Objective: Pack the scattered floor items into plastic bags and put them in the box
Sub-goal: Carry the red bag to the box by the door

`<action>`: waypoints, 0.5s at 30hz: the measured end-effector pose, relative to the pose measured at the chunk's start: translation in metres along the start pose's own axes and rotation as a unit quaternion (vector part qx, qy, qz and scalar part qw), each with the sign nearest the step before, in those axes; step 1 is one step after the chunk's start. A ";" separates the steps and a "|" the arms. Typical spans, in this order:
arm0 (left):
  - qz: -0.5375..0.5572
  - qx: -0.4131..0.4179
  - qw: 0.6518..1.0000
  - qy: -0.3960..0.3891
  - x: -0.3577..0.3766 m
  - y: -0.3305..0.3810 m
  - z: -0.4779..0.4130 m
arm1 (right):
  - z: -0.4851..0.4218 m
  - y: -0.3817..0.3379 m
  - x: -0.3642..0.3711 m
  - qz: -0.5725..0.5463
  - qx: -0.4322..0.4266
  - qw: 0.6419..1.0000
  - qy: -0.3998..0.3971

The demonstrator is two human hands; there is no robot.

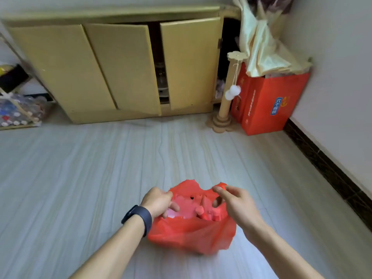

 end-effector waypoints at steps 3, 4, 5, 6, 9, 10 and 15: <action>0.043 -0.053 0.998 0.007 -0.050 0.013 0.013 | 0.014 -0.041 0.025 0.031 0.037 0.998 -0.039; 0.068 -0.082 0.994 0.011 -0.071 0.022 0.023 | 0.024 -0.057 0.027 0.038 0.052 0.997 -0.040; 0.101 -0.118 0.988 0.010 -0.093 0.030 0.035 | 0.035 -0.076 0.026 0.042 0.071 0.996 -0.036; 0.126 -0.146 0.981 0.015 -0.117 0.039 0.048 | 0.047 -0.096 0.023 0.044 0.090 0.995 -0.030; 0.135 -0.157 0.977 0.051 -0.191 0.076 0.094 | 0.085 -0.181 0.009 0.064 0.116 0.991 -0.027; 0.142 -0.150 0.977 0.061 -0.216 0.097 0.109 | 0.097 -0.215 0.003 0.068 0.118 0.990 -0.029; 0.195 -0.135 0.969 0.062 -0.334 0.222 0.168 | 0.154 -0.384 -0.034 0.075 0.140 0.987 0.000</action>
Point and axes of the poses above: each hand's wrist, its own z-axis away from the middle knuckle, its own x-axis out of the palm, y = z × x, the point moved 8 cm from there along -z, towards the middle knuckle, and after that the axes turned 14 degrees about y, right-handed, at the moved point
